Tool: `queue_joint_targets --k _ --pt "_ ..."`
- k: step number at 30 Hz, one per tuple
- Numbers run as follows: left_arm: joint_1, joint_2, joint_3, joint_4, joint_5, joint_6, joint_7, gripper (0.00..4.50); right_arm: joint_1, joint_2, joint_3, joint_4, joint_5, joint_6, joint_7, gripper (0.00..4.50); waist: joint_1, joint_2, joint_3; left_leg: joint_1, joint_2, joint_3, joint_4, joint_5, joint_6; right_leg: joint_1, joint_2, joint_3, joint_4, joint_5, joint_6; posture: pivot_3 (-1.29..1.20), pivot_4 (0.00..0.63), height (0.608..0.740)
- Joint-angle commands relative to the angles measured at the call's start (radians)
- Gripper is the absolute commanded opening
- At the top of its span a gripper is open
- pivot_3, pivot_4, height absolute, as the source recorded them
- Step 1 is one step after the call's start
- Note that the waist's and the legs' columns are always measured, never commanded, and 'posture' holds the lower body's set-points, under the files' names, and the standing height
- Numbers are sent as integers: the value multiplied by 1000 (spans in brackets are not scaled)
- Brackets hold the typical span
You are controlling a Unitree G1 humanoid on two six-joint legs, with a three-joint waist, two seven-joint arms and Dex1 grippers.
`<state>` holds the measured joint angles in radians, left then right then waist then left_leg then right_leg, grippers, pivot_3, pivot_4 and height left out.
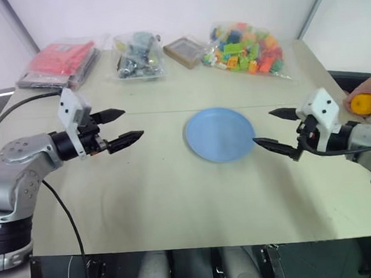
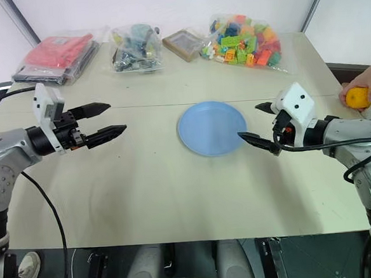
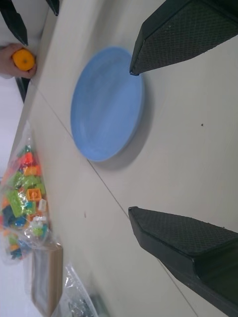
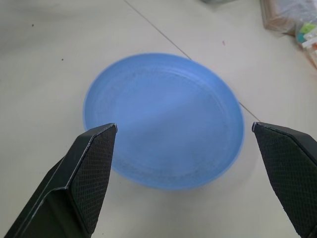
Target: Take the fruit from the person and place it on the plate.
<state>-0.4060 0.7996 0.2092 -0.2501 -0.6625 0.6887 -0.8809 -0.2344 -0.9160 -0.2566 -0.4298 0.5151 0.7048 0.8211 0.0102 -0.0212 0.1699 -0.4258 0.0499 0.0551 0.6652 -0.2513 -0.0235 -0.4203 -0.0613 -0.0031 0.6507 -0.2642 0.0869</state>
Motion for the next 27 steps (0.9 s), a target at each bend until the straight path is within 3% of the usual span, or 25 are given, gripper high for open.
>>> queue_joint_targets --k 1,27 --pt "-28 0 -2 0 13 -25 0 4450 8 -22 -62 -30 15 4 -3 4500 1 0 0 0 0 0 0 0 0 0 0 0 0 0 0 0 150 731" --pt "-48 -30 -2 -19 -6 -6 20 4450 27 -33 -71 -39 31 15 -8 4500 0 0 0 0 0 0 0 0 0 0 0 0 0 0 0 0 150 731"
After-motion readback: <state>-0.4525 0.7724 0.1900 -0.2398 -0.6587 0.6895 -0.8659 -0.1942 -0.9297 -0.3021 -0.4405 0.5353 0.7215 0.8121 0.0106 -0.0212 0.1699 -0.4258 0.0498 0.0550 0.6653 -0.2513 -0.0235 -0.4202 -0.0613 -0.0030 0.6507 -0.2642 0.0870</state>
